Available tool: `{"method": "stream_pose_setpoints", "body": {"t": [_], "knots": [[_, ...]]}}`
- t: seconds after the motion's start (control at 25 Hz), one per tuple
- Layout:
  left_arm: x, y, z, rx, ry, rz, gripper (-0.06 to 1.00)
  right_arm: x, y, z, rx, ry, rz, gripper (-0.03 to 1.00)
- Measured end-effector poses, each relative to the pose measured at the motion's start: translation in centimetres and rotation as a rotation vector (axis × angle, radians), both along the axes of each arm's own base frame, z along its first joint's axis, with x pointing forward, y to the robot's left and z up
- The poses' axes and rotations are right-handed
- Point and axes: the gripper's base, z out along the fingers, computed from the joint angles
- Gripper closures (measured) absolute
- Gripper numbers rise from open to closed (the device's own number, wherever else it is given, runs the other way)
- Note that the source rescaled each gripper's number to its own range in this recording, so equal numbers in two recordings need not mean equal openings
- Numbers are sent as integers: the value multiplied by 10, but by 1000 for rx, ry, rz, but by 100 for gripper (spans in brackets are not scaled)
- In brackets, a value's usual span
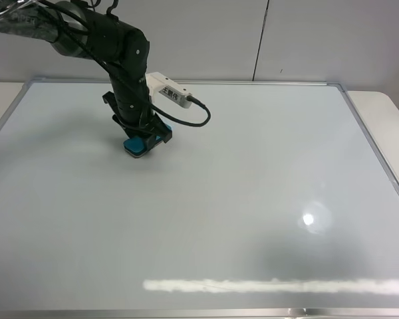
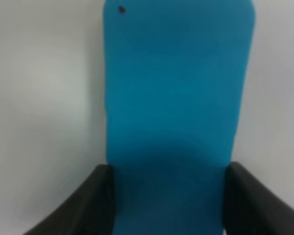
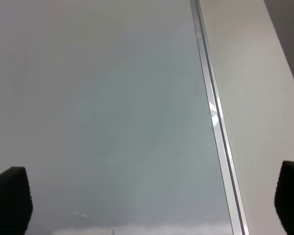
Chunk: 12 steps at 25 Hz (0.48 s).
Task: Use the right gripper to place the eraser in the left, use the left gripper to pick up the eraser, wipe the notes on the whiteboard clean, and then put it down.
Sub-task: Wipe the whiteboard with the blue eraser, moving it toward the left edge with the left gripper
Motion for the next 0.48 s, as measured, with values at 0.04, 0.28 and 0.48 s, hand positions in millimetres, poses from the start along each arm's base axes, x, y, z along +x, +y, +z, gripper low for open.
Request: {"method": "stream_pose_setpoints", "body": {"t": [0.04, 0.28, 0.48], "knots": [[0, 4, 3, 12, 2, 19, 91, 0, 0, 0, 0, 0, 0, -3], [-6, 34, 31, 13, -27, 107, 91, 0, 0, 0, 0, 0, 0, -3], [-22, 67, 41, 13, -16, 197, 91, 0, 0, 0, 0, 0, 0, -3]]}}
